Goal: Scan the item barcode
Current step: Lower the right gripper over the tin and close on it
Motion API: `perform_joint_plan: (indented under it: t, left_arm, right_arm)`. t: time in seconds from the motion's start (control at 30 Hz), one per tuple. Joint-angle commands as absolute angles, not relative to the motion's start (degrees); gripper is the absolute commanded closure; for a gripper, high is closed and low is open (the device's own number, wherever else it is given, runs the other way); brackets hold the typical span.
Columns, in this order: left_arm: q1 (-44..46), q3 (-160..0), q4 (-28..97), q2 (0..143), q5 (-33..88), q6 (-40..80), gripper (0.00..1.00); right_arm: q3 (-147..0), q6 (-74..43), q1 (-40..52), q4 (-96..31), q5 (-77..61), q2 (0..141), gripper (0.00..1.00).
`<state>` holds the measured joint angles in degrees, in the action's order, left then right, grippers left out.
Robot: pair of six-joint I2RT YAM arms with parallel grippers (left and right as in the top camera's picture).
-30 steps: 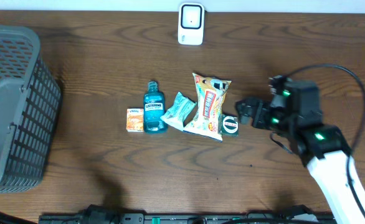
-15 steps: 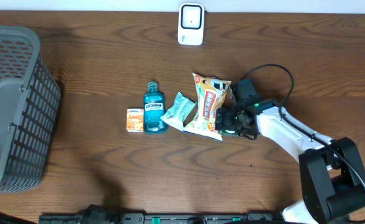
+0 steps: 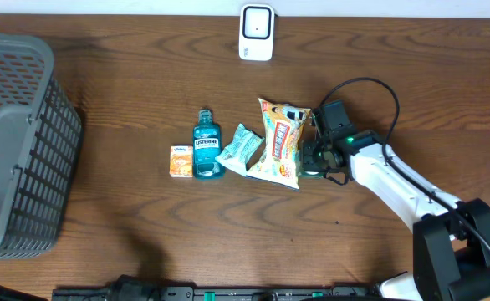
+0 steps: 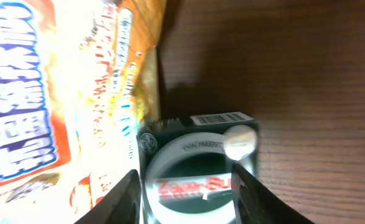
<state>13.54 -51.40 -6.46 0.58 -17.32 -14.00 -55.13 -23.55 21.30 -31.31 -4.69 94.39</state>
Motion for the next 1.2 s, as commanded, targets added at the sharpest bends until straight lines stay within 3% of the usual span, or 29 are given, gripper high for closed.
perform_joint_plan:
  t: [0.0, 0.07, 0.1, 0.13, 0.23, 0.27, 0.33, 0.37, 0.43, 0.5, 0.53, 0.57, 0.6, 0.7, 0.97, 1.17]
  left_arm:
    - [13.2, -51.5, -6.8, 0.2, -18.7, -15.0, 0.02]
    - [13.2, -51.5, -6.8, 0.2, -18.7, -15.0, 0.02]
    - [13.2, -51.5, -6.8, 0.2, -18.7, -15.0, 0.02]
    - [13.2, -51.5, -6.8, 0.2, -18.7, -15.0, 0.02]
    - [13.2, -51.5, -6.8, 0.2, -18.7, -15.0, 0.02]
    - [13.2, -51.5, -6.8, 0.2, -18.7, -15.0, 0.02]
    - [13.2, -51.5, -6.8, 0.2, -18.7, -15.0, 0.02]
    - [13.2, -51.5, -6.8, 0.2, -18.7, -15.0, 0.02]
    - [13.2, -51.5, -6.8, 0.2, -18.7, -15.0, 0.02]
    - [13.2, -51.5, -6.8, 0.2, -18.7, -15.0, 0.02]
    - [13.2, -51.5, -6.8, 0.2, -18.7, -15.0, 0.02]
    - [13.2, -51.5, -6.8, 0.2, -18.7, -15.0, 0.02]
    - [13.2, -51.5, -6.8, 0.2, -18.7, -15.0, 0.03]
    - [13.2, -51.5, -6.8, 0.2, -18.7, -15.0, 0.02]
    - [13.2, -51.5, -6.8, 0.2, -18.7, -15.0, 0.02]
    - [13.2, -51.5, -6.8, 0.2, -18.7, -15.0, 0.02]
  right_arm:
    - [-55.5, -15.5, 21.2, -34.3, -5.1, 91.6, 0.72]
    - [-55.5, -13.1, 21.2, -37.1, -5.1, 89.7, 0.69]
    - [-55.5, -13.0, 21.2, -38.3, -5.1, 88.8, 0.57]
    - [-55.5, -13.0, 21.2, -38.7, -5.1, 88.1, 0.36]
    - [-55.5, -13.0, 21.2, -38.4, -5.1, 87.6, 0.19]
    - [-55.5, -13.0, 21.2, -38.2, -5.0, 87.7, 0.22]
    - [-55.5, -13.0, 21.2, -38.2, -5.0, 87.7, 0.41]
    - [-55.5, -13.0, 21.2, -38.2, -5.0, 87.7, 0.57]
    - [-55.5, -13.3, 21.2, -38.2, -5.0, 87.7, 0.7]
    - [-55.5, -14.8, 21.2, -38.2, -4.9, 87.7, 0.74]
    - [-55.5, -15.6, 21.2, -38.2, -4.5, 87.7, 0.69]
    - [-55.5, -16.6, 21.2, -38.2, -3.6, 87.7, 0.39]
    - [-55.5, -17.3, 21.2, -38.1, -2.6, 87.8, 0.23]
    - [-55.3, -17.3, 21.2, -38.2, -1.1, 88.3, 0.11]
    - [-55.3, -17.3, 21.2, -36.4, -0.8, 97.3, 0.14]
    - [-55.3, -18.3, 21.2, -34.9, -2.1, 102.5, 0.36]
